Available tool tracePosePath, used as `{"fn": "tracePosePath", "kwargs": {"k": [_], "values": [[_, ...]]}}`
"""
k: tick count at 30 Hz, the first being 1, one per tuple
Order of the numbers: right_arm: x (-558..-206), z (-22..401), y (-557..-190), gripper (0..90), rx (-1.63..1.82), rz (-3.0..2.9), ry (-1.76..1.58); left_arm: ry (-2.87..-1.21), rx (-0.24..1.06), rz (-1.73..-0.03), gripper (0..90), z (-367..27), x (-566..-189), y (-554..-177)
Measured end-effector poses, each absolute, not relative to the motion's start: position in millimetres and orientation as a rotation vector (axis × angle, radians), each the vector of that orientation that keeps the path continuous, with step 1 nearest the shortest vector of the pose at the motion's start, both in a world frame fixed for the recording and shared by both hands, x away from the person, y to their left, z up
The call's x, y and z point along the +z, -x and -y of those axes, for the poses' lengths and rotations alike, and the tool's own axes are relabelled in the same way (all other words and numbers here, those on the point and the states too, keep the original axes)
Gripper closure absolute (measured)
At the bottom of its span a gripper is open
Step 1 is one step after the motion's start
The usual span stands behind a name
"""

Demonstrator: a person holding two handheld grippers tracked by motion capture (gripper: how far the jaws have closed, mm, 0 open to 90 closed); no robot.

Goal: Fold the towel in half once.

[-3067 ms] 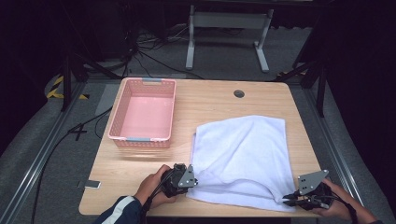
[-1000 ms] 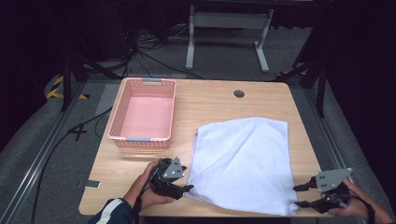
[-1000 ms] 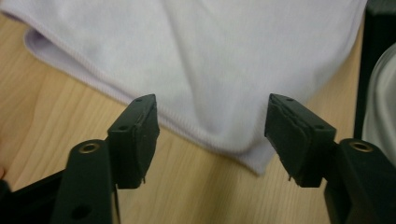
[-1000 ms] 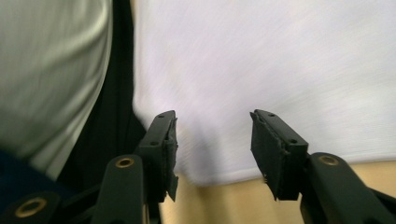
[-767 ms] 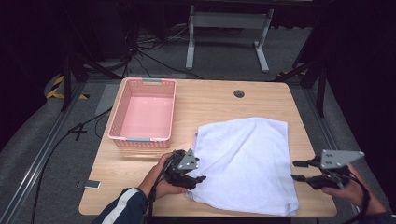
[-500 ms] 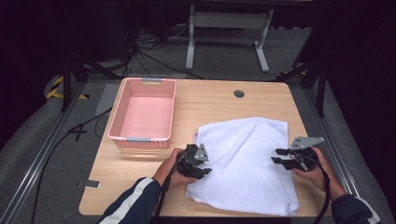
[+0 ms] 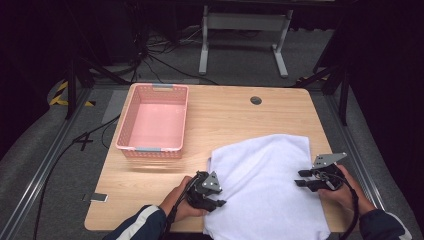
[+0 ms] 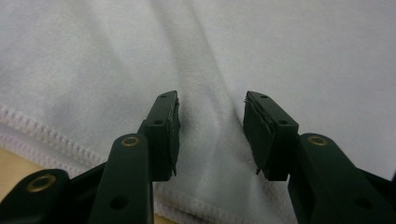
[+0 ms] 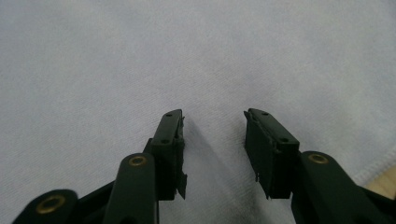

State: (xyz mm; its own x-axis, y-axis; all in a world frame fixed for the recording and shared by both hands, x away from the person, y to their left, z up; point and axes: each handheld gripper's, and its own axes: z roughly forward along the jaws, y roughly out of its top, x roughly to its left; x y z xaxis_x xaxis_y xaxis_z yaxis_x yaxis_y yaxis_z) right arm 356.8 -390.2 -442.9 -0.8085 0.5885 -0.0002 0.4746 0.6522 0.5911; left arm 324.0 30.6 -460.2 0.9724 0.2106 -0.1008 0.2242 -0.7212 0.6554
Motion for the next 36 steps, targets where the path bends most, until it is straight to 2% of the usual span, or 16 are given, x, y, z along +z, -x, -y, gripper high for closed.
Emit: {"fn": "tracePosePath", "kwargs": {"k": [3, 4, 5, 8, 12, 14, 18, 20, 24, 25, 26, 27, 29, 32, 36], "values": [[-440.4, 395.0, -353.1, 58.5, 0.848, -2.714, -0.852, -2.388, 0.014, -0.308, 50.8, -29.6, -456.0, -323.0], [-438.9, 397.1, -352.5, 59.7, 0.822, -2.719, -0.862, -2.369, 0.033, -0.339, 46.5, -29.6, -453.2, -326.5], [-434.4, 402.0, -354.8, 60.3, 0.764, -2.723, -0.859, -2.339, 0.149, -0.442, 41.9, -31.5, -446.5, -338.1], [-430.3, 406.9, -360.8, 60.4, 0.732, -2.650, -0.921, -2.295, 0.216, -0.540, 38.7, -33.6, -442.2, -352.6], [-419.6, 409.5, -387.5, 59.5, 0.855, -2.446, -1.039, -2.257, 0.326, -0.681, 45.5, -33.0, -440.2, -383.1], [-419.7, 406.2, -393.2, 57.3, 0.841, -2.411, -1.032, -2.260, 0.335, -0.704, 45.0, -34.3, -441.0, -387.7], [-426.9, 391.7, -417.5, 52.2, 0.884, -2.350, -1.081, -2.187, 0.256, -0.806, 32.0, -37.2, -446.4, -404.7], [-428.3, 389.6, -420.1, 50.8, 0.888, -2.351, -1.082, -2.179, 0.276, -0.801, 28.8, -34.5, -444.4, -407.6], [-437.1, 389.8, -424.2, 49.5, 0.878, -2.377, -1.093, -2.168, 0.252, -0.791, 29.7, -22.3, -441.4, -420.9], [-438.7, 391.4, -424.8, 49.5, 0.897, -2.388, -1.111, -2.190, 0.223, -0.777, 31.8, -14.5, -444.2, -426.2], [-438.7, 391.4, -424.8, 49.5, 0.897, -2.388, -1.111, -2.190, 0.223, -0.777, 37.9, -14.5, -444.2, -426.2], [-440.2, 392.9, -425.1, 49.9, 0.890, -2.388, -1.119, -2.212, 0.218, -0.753, 37.9, -10.3, -445.5, -427.0], [-446.3, 395.4, -425.0, 51.3, 0.854, -2.397, -1.116, -2.238, 0.237, -0.720, 65.3, -4.1, -447.3, -426.6], [-447.6, 397.0, -424.4, 52.0, 0.873, -2.391, -1.117, -2.209, 0.240, -0.705, 81.1, -3.5, -444.4, -424.4], [-447.2, 396.3, -420.5, 54.8, 0.869, -2.397, -1.099, -2.179, 0.329, -0.520, 85.9, 4.6, -426.3, -397.3]]}}
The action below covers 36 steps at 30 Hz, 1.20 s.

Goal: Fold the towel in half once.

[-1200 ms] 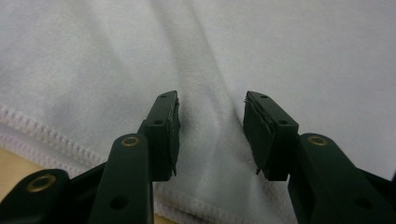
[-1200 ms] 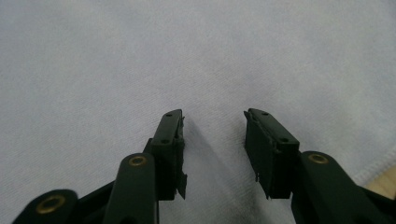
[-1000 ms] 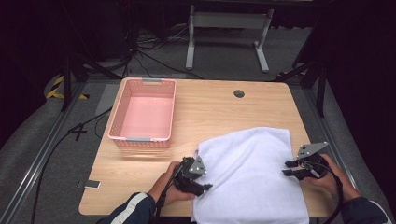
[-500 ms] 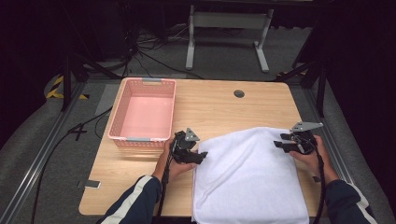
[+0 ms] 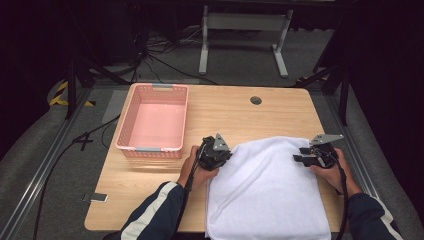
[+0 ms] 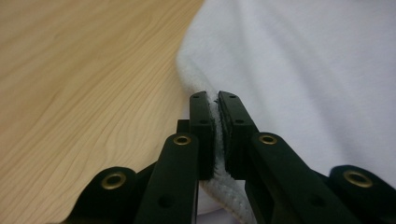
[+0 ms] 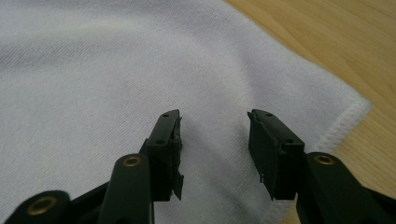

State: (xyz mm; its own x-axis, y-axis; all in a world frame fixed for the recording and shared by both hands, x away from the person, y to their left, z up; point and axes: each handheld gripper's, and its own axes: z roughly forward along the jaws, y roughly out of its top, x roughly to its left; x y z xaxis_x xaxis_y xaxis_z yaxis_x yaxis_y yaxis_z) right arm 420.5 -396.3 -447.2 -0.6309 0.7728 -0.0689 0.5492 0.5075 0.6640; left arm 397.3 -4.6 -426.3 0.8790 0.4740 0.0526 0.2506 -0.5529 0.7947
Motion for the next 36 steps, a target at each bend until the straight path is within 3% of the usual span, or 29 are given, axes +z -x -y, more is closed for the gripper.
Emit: {"fn": "tracePosePath", "kwargs": {"k": [3, 8, 11, 14, 15, 16, 17, 22, 27, 29, 36], "values": [[-447.5, 396.1, -419.6, 54.9, 0.866, -2.393, -1.098, -2.195, 0.350, -0.440, 86.1, 9.9, -421.2, -384.0], [-447.4, 396.9, -417.6, 54.6, 0.864, -2.407, -1.092, -2.261, 0.330, -0.133, 84.8, 38.8, -423.5, -326.2], [-447.0, 399.2, -414.9, 53.9, 0.869, -2.418, -1.096, -2.338, 0.258, -0.078, 82.8, 48.2, -433.9, -313.9], [-446.7, 401.3, -411.4, 52.4, 0.868, -2.426, -1.086, -2.369, 0.190, -0.102, 78.0, 49.1, -446.7, -312.0], [-446.2, 402.7, -409.7, 51.5, 0.857, -2.437, -1.067, -2.369, 0.190, -0.102, 72.3, 49.1, -446.7, -312.0], [-446.2, 402.7, -409.7, 51.5, 0.857, -2.437, -1.067, -2.379, 0.200, -0.111, 72.3, 46.5, -446.1, -312.9], [-445.6, 405.1, -407.9, 49.8, 0.862, -2.443, -1.074, -2.346, 0.213, -0.147, 64.7, 38.7, -441.2, -314.4], [-440.2, 412.2, -403.4, 51.0, 0.872, -2.450, -1.021, -2.243, 0.317, -0.281, 52.2, 8.5, -417.0, -328.7], [-427.9, 422.6, -399.9, 52.6, 0.944, -2.370, -1.032, -2.232, 0.278, -0.363, 48.1, -2.8, -414.3, -349.8], [-425.1, 428.2, -403.4, 53.2, 0.942, -2.299, -1.085, -2.298, 0.253, -0.325, 47.9, 5.3, -421.2, -355.8], [-429.2, 430.6, -410.7, 53.1, 0.906, -2.274, -1.090, -2.283, 0.164, -0.236, 44.9, 21.3, -420.8, -348.8]]}}
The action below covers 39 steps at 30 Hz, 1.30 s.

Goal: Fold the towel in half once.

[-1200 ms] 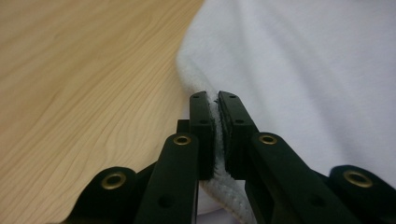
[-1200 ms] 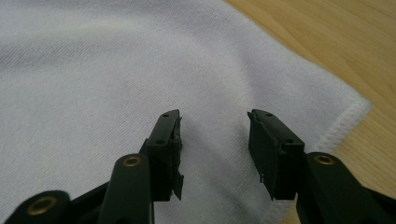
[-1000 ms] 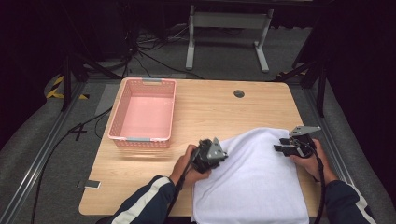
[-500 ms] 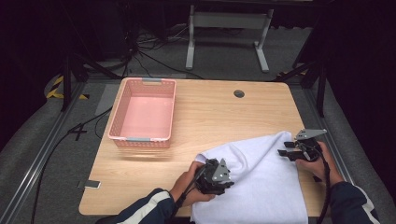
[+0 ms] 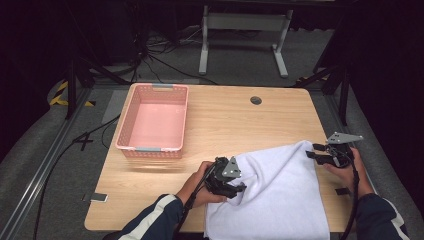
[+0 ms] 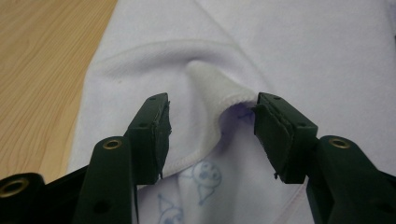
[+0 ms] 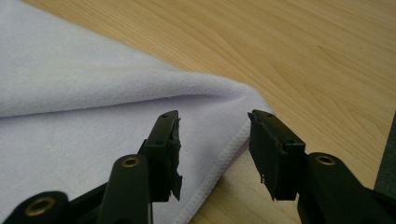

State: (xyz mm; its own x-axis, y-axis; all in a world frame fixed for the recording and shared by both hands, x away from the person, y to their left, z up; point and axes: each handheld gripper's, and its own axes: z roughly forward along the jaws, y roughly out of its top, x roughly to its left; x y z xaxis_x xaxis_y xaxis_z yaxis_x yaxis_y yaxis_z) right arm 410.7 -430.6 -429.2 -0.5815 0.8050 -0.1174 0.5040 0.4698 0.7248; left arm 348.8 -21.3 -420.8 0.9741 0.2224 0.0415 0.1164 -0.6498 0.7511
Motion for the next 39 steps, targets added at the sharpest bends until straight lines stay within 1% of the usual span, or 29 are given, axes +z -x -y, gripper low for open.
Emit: {"fn": "tracePosePath", "kwargs": {"k": [1, 2, 4, 7, 8, 10, 11, 13, 15, 18, 19, 21, 24, 25, 26, 27, 28, 29, 30, 31, 33, 35, 36, 37, 38, 39], "values": [[-429.2, 431.4, -411.8, 52.7, 0.932, -2.264, -1.096, -2.266, 0.139, -0.255, 43.5, 23.7, -420.9, -348.7], [-427.8, 432.5, -413.2, 52.3, 0.943, -2.266, -1.108, -2.269, 0.145, -0.261, 42.4, 26.7, -421.3, -349.2], [-423.8, 433.8, -414.3, 51.5, 0.972, -2.235, -1.119, -2.298, 0.133, -0.249, 39.0, 31.5, -423.9, -350.2], [-420.7, 434.6, -417.3, 50.7, 0.968, -2.223, -1.120, -2.330, 0.116, -0.266, 39.3, 39.0, -430.3, -349.0], [-421.2, 434.9, -418.5, 50.6, 0.958, -2.214, -1.119, -2.329, 0.137, -0.266, 39.8, 41.3, -431.6, -349.1], [-425.0, 435.0, -423.5, 50.1, 0.915, -2.229, -1.118, -2.391, 0.201, -0.286, 48.6, 45.6, -434.4, -351.4], [-427.5, 434.9, -426.3, 49.2, 0.891, -2.238, -1.120, -2.396, 0.190, -0.312, 49.4, 45.4, -436.6, -354.0], [-432.1, 436.3, -433.4, 47.9, 0.894, -2.248, -1.166, -2.420, 0.221, -0.343, 58.5, 45.2, -440.8, -359.8], [-434.9, 436.9, -440.5, 47.5, 0.880, -2.239, -1.182, -2.393, 0.225, -0.377, 64.7, 41.1, -441.5, -365.6], [-436.5, 437.2, -449.0, 47.4, 0.905, -2.222, -1.202, -2.364, 0.258, -0.403, 79.7, 33.4, -437.5, -373.2], [-438.8, 436.3, -452.6, 45.1, 0.881, -2.244, -1.211, -2.351, 0.257, -0.415, 83.6, 30.9, -436.1, -376.3], [-444.2, 436.6, -458.8, 43.8, 0.860, -2.271, -1.238, -2.331, 0.236, -0.420, 87.2, 27.5, -435.2, -381.0], [-447.4, 437.5, -463.2, 41.5, 0.864, -2.279, -1.263, -2.327, 0.223, -0.406, 87.8, 25.7, -435.3, -384.7], [-447.5, 438.2, -464.2, 40.5, 0.870, -2.281, -1.262, -2.331, 0.240, -0.401, 88.1, 25.2, -434.5, -384.5], [-448.0, 439.3, -465.5, 37.6, 0.856, -2.286, -1.260, -2.323, 0.237, -0.394, 88.2, 24.4, -433.8, -385.2], [-448.7, 440.3, -467.3, 36.6, 0.866, -2.289, -1.275, -2.318, 0.231, -0.398, 88.1, 23.2, -432.6, -386.2], [-449.8, 441.6, -468.8, 37.1, 0.879, -2.292, -1.279, -2.310, 0.252, -0.416, 88.2, 20.8, -430.4, -386.4], [-450.7, 442.2, -469.6, 40.8, 0.899, -2.306, -1.274, -2.293, 0.249, -0.405, 88.2, 18.5, -428.3, -388.3], [-450.6, 442.0, -470.4, 42.7, 0.912, -2.318, -1.260, -2.288, 0.241, -0.407, 88.3, 16.7, -426.8, -389.5], [-450.2, 441.4, -470.8, 44.6, 0.913, -2.328, -1.250, -2.275, 0.271, -0.426, 88.3, 14.3, -424.9, -389.6], [-448.9, 439.2, -471.4, 50.6, 0.913, -2.356, -1.237, -2.252, 0.280, -0.446, 88.2, 10.2, -422.4, -391.3], [-447.8, 437.4, -471.4, 63.7, 0.931, -2.388, -1.213, -2.233, 0.298, -0.485, 88.2, 2.6, -419.5, -394.3], [-447.6, 436.5, -471.3, 65.9, 0.929, -2.399, -1.199, -2.210, 0.295, -0.514, 87.9, -0.5, -419.4, -395.4], [-447.6, 436.5, -471.3, 65.9, 0.929, -2.399, -1.199, -2.210, 0.295, -0.514, 84.2, -0.5, -419.4, -395.4], [-447.1, 435.3, -471.2, 68.6, 0.927, -2.404, -1.202, -2.197, 0.277, -0.545, 84.2, -2.5, -419.5, -397.6], [-446.7, 434.3, -470.7, 72.4, 0.925, -2.414, -1.197, -2.193, 0.242, -0.545, 70.8, -2.9, -419.6, -399.5]]}}
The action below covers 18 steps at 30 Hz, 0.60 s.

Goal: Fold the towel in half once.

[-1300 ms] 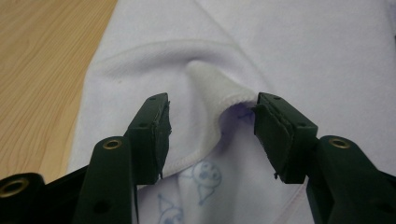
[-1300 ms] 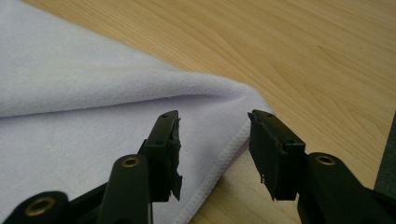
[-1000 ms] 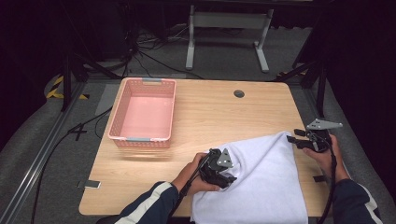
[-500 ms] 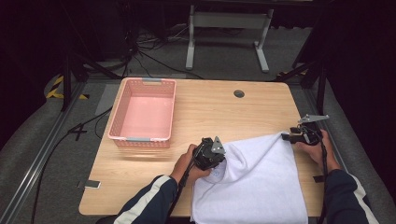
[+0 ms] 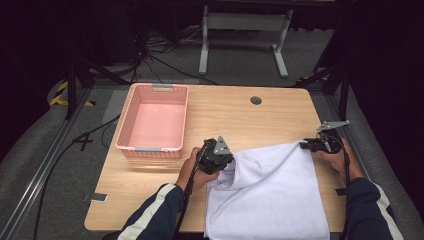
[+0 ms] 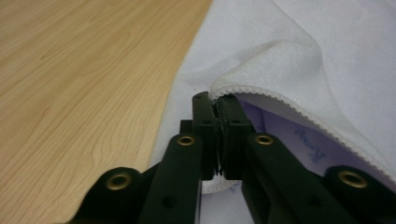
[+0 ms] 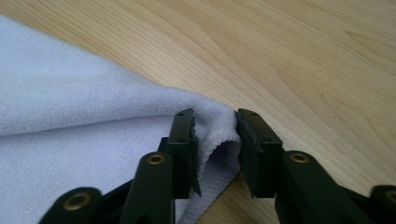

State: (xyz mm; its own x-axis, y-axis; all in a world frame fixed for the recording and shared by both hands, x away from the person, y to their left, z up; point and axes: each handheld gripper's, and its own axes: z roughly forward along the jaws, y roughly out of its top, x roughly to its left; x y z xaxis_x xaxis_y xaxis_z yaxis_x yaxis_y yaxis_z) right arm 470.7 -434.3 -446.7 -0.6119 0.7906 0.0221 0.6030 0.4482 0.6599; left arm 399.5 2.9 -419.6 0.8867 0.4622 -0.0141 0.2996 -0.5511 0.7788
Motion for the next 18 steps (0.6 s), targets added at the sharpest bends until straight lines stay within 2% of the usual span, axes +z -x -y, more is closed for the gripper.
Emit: {"fn": "tracePosePath", "kwargs": {"k": [2, 3, 4, 7, 14, 18], "values": [[-446.5, 433.4, -470.2, 75.5, 0.927, -2.420, -1.185, -2.166, 0.211, -0.543, 59.0, 0.3, -419.8, -398.4], [-446.4, 433.1, -469.9, 78.1, 0.932, -2.425, -1.188, -2.166, 0.193, -0.532, 48.3, 2.6, -419.7, -398.1], [-446.3, 432.5, -469.6, 79.2, 0.927, -2.427, -1.177, -2.168, 0.164, -0.516, 41.2, 5.7, -420.4, -397.5], [-445.8, 430.6, -468.8, 80.0, 0.917, -2.427, -1.173, -2.195, 0.113, -0.475, 28.6, 14.9, -422.3, -394.3], [-446.2, 430.7, -468.1, 79.6, 0.919, -2.419, -1.176, -2.204, 0.065, -0.418, 21.6, 19.6, -413.6, -383.1], [-446.0, 429.7, -467.7, 79.5, 0.908, -2.417, -1.172, -2.259, 0.082, -0.419, 19.5, 26.7, -421.0, -379.7]]}}
